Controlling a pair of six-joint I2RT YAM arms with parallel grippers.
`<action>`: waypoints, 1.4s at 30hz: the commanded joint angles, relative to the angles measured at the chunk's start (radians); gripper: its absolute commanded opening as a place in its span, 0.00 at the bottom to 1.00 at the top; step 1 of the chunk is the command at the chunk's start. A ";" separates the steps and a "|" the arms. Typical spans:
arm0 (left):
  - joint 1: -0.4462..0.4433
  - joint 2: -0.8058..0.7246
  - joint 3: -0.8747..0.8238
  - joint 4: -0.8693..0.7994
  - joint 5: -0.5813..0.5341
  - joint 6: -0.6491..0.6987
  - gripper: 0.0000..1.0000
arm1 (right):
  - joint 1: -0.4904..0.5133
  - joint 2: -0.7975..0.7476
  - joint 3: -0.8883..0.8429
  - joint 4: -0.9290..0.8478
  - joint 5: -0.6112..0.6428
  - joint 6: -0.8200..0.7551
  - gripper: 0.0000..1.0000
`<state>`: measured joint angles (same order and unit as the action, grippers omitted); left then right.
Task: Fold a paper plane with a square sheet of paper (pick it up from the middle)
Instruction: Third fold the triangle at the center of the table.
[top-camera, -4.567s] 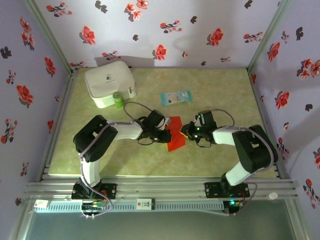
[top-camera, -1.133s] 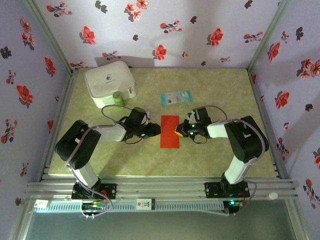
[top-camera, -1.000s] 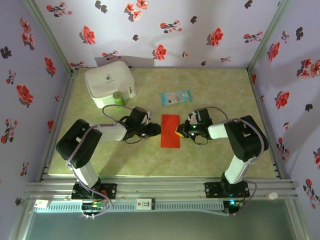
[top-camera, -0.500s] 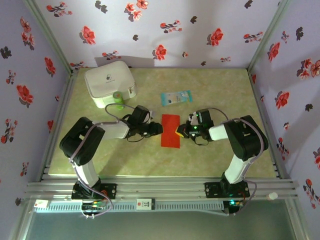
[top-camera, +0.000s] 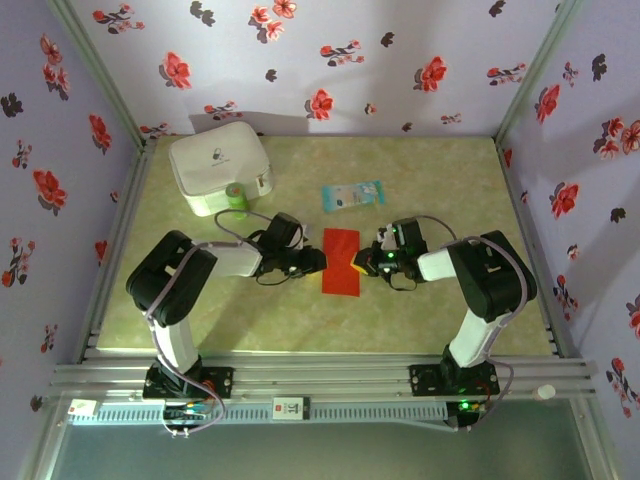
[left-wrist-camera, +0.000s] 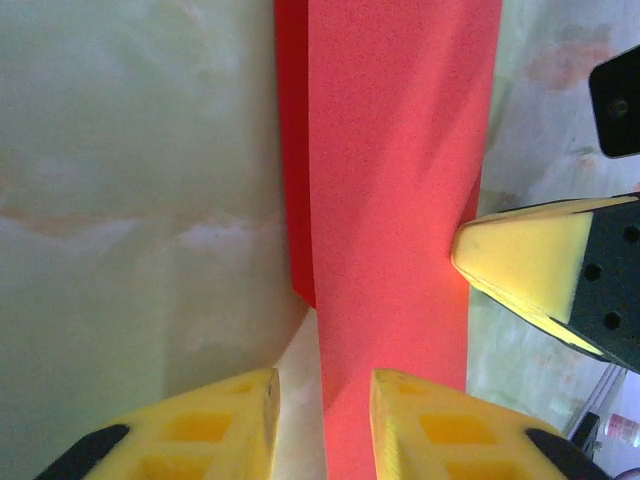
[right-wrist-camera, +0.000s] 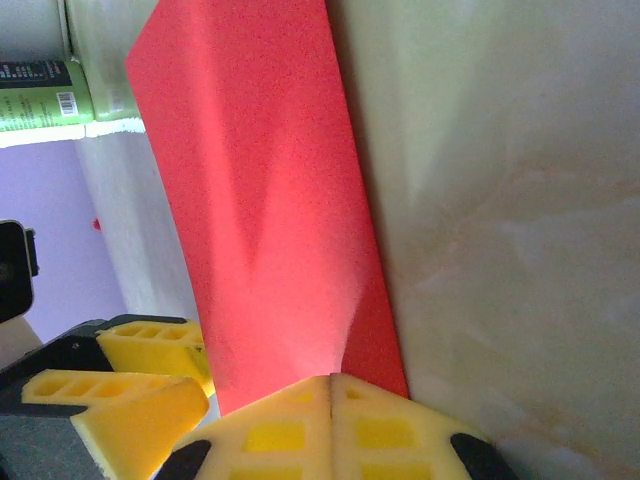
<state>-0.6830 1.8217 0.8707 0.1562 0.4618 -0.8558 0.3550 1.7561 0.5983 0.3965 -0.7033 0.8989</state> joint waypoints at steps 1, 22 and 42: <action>-0.007 0.030 0.028 0.024 0.028 -0.016 0.28 | -0.007 0.032 -0.023 -0.062 0.050 -0.006 0.03; 0.002 -0.048 -0.107 0.251 -0.005 -0.206 0.00 | -0.004 -0.082 -0.053 0.022 -0.025 0.008 0.30; -0.038 -0.111 -0.213 0.387 -0.040 -0.396 0.00 | 0.578 -0.743 -0.267 -0.159 0.836 -0.813 0.56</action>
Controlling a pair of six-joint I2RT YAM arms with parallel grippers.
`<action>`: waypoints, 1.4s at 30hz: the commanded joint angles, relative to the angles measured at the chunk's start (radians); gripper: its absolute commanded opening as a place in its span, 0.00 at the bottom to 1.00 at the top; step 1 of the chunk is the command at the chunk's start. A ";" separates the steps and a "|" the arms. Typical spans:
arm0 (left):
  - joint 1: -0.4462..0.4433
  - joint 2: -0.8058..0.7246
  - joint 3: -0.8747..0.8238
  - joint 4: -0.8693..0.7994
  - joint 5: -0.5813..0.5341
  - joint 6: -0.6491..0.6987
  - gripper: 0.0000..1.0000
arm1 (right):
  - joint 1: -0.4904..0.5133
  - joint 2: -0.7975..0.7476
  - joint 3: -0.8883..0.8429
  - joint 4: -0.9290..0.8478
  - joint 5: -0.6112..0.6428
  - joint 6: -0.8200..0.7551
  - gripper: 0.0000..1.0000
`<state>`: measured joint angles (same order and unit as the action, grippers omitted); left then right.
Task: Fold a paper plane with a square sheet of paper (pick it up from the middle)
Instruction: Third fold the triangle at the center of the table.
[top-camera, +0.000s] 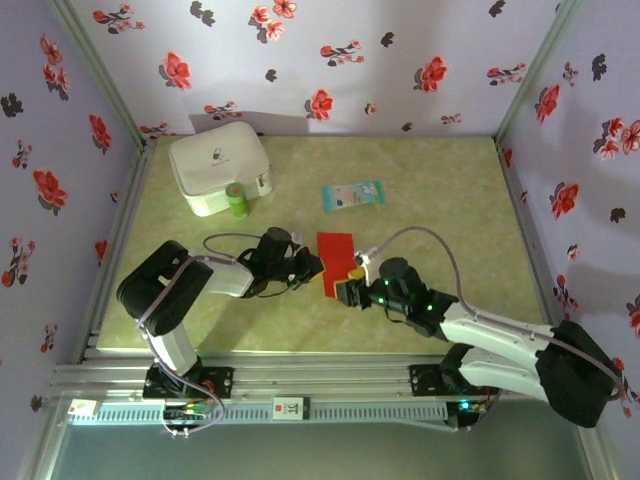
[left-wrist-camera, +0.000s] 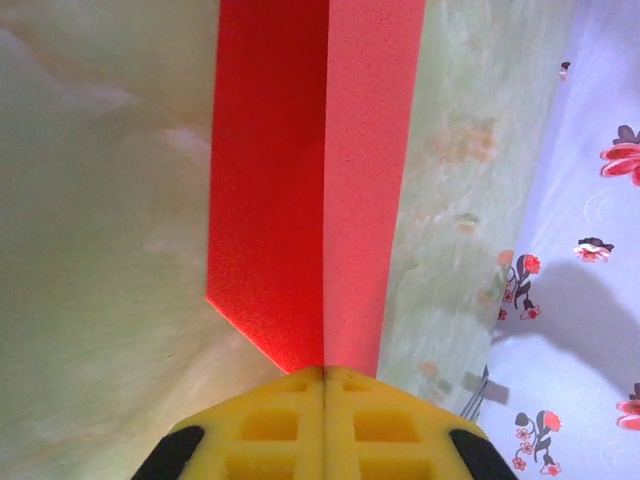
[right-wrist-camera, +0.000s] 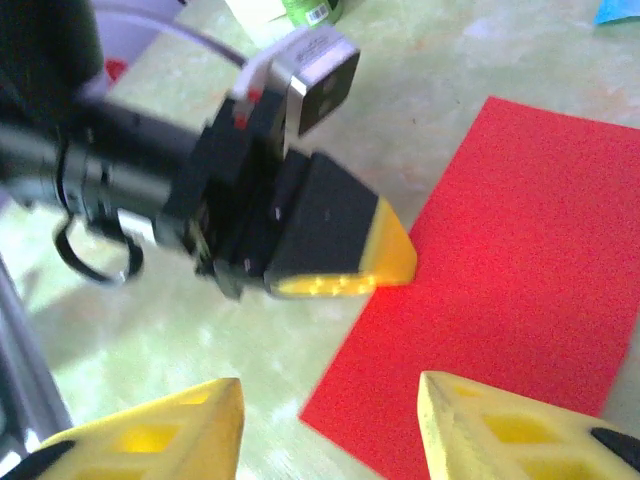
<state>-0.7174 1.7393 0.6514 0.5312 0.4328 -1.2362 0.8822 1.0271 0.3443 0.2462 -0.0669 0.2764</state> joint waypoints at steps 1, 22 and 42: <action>-0.004 -0.030 0.010 0.007 -0.010 -0.013 0.00 | 0.077 -0.001 -0.007 -0.015 0.223 -0.216 0.56; -0.004 -0.029 0.031 -0.006 0.002 -0.023 0.00 | 0.318 0.405 0.098 0.185 0.588 -0.468 0.54; -0.004 -0.030 0.042 -0.034 0.009 -0.012 0.00 | 0.335 0.393 0.079 0.179 0.636 -0.471 0.25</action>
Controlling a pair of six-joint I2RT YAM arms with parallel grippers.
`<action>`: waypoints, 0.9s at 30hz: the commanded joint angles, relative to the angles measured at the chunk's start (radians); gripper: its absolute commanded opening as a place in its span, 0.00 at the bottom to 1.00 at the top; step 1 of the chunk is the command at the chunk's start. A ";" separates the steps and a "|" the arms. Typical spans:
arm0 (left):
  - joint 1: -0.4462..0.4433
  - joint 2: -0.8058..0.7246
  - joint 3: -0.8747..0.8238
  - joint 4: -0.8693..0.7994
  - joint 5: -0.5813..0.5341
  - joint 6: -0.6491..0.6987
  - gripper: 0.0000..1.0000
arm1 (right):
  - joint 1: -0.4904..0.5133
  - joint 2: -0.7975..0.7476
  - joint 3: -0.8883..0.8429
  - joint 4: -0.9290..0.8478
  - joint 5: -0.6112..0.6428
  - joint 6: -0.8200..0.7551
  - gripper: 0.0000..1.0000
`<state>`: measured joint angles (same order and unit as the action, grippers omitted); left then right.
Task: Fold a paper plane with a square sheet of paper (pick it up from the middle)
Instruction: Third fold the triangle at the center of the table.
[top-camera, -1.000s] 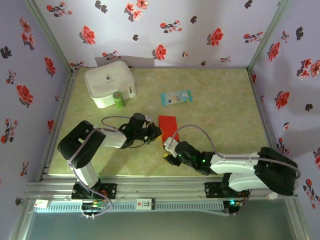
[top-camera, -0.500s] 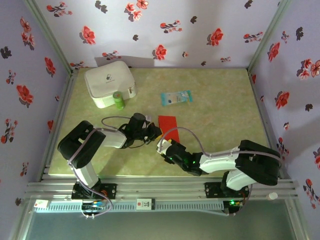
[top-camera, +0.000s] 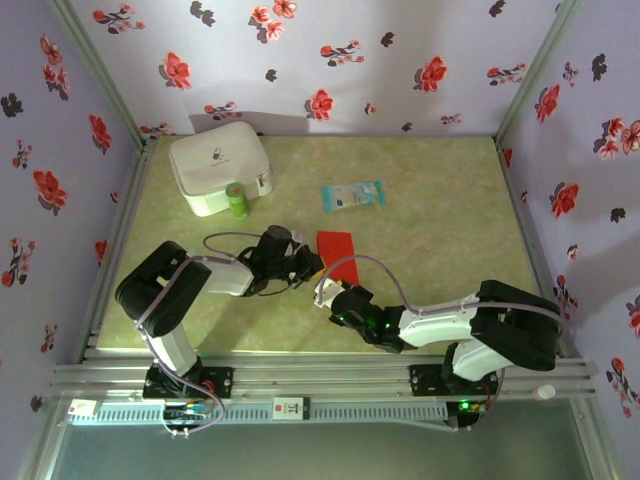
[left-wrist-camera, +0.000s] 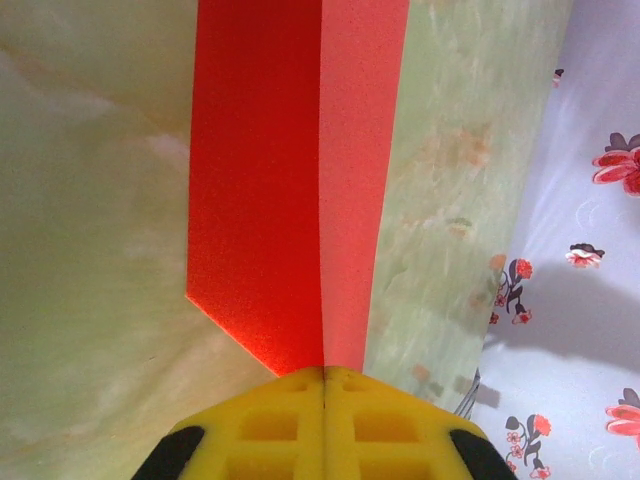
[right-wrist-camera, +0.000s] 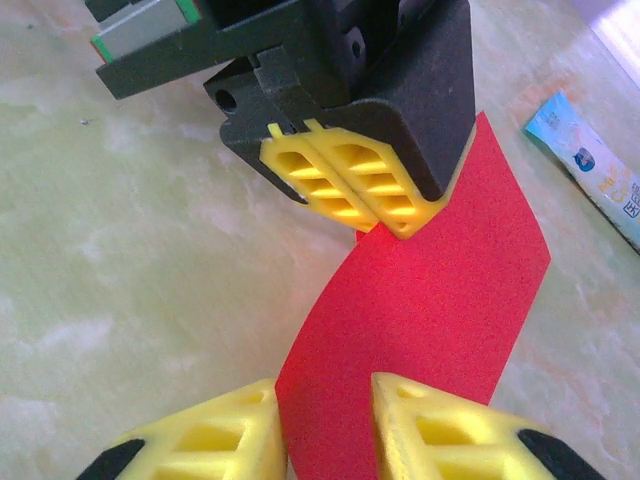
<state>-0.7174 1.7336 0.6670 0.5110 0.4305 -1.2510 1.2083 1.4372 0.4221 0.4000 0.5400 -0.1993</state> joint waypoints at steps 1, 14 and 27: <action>-0.004 -0.024 0.025 -0.015 0.011 0.004 0.00 | 0.009 -0.020 0.002 0.025 0.029 0.008 0.24; -0.004 -0.023 0.036 -0.038 0.010 0.013 0.00 | 0.009 -0.022 0.000 0.014 0.034 0.046 0.18; -0.004 -0.031 0.038 -0.052 0.005 0.018 0.00 | 0.007 -0.029 -0.009 0.011 0.049 0.074 0.05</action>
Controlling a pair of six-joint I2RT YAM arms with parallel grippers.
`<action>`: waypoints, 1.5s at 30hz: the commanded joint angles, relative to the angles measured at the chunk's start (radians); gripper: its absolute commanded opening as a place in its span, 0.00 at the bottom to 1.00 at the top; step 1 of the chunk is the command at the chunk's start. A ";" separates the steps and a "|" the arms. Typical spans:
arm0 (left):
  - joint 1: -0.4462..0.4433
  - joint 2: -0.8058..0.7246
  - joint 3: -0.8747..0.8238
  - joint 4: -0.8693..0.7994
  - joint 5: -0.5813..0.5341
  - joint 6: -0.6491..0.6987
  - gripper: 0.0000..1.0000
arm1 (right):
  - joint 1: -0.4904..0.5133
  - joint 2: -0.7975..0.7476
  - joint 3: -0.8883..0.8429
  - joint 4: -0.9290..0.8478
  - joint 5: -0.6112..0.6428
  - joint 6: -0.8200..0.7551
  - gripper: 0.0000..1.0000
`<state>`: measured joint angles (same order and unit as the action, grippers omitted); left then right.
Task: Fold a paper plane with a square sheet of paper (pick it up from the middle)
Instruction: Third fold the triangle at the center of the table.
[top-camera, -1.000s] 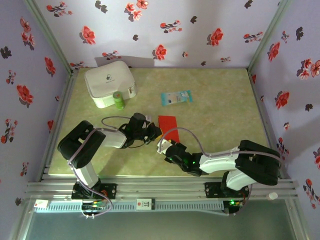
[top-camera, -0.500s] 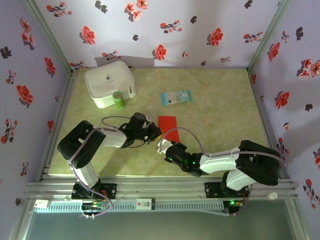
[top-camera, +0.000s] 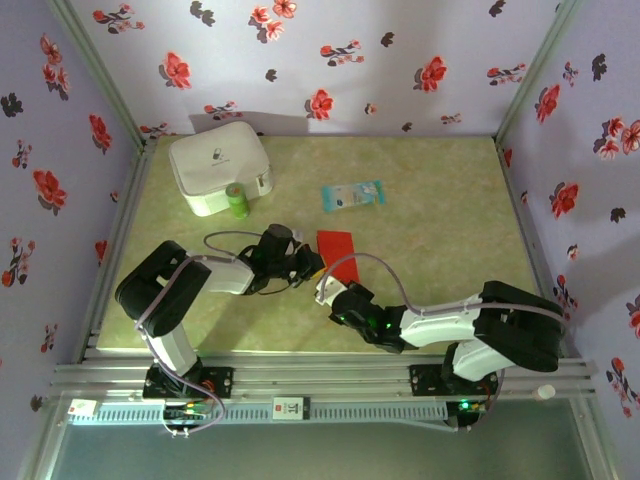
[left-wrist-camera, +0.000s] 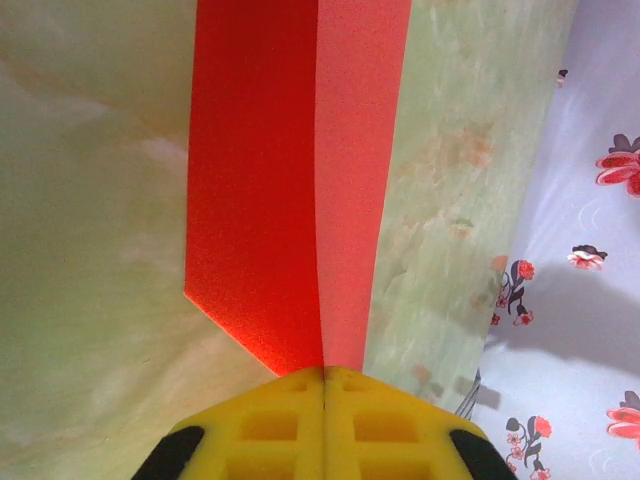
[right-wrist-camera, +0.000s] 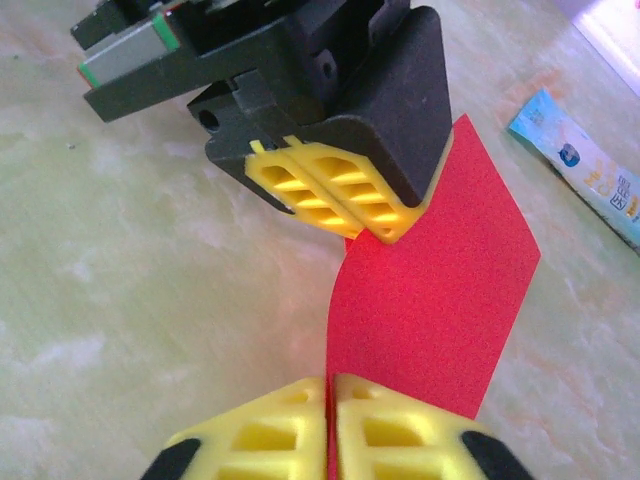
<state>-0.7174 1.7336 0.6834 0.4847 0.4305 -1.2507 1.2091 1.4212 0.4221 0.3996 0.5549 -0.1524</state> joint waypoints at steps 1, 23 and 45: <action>-0.004 -0.032 0.022 -0.031 0.005 0.020 0.00 | 0.006 -0.011 -0.007 0.012 0.036 0.031 0.04; 0.108 -0.273 0.179 -0.577 -0.117 0.377 0.32 | -0.189 -0.007 0.060 -0.026 -0.616 0.391 0.00; 0.071 0.169 0.500 -0.632 0.074 0.556 0.12 | -0.256 0.014 0.033 0.009 -0.806 0.472 0.00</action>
<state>-0.6334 1.8587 1.1461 -0.1116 0.4736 -0.7361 0.9619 1.4220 0.4625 0.3801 -0.2192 0.2985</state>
